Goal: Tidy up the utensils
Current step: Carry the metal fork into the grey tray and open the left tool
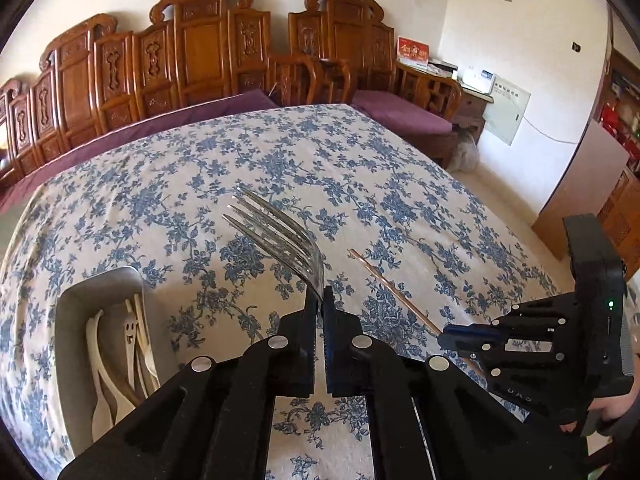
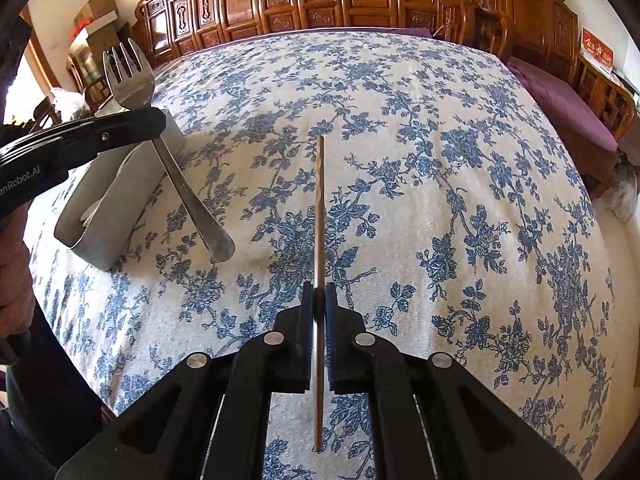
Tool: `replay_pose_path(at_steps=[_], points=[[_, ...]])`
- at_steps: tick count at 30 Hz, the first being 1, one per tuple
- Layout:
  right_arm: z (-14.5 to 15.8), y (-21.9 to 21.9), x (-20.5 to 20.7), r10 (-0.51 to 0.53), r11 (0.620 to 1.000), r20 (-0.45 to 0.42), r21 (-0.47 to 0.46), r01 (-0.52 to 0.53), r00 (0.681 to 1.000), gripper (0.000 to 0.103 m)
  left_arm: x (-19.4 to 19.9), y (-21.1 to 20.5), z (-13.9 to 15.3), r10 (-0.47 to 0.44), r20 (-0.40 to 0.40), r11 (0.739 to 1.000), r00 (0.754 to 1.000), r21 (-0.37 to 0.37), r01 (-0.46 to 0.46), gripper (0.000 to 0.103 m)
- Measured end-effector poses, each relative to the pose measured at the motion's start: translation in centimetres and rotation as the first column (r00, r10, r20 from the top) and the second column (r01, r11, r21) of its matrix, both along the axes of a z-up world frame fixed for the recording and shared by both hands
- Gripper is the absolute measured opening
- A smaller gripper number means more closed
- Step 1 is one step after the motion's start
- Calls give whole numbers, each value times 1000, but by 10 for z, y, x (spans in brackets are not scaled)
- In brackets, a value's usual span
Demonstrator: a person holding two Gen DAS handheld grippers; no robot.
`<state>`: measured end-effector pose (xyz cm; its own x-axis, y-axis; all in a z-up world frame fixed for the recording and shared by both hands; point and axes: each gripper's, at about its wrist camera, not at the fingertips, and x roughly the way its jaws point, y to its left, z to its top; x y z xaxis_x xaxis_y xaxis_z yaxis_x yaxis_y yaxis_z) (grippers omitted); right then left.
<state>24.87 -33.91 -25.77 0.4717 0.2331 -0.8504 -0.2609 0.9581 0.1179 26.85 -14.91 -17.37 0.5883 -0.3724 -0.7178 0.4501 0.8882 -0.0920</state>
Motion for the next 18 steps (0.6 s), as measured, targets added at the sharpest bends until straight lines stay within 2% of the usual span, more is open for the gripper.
replay_pose_path(at_steps=[10, 18], points=[[19, 19, -6, 29, 1000, 40, 3, -29, 999, 6, -15, 25, 29, 41, 15, 999, 999, -10, -41, 2], [31, 56, -7, 69, 997, 68, 13, -70, 995, 6, -37, 72, 51, 103, 30, 995, 994, -9, -102, 2]])
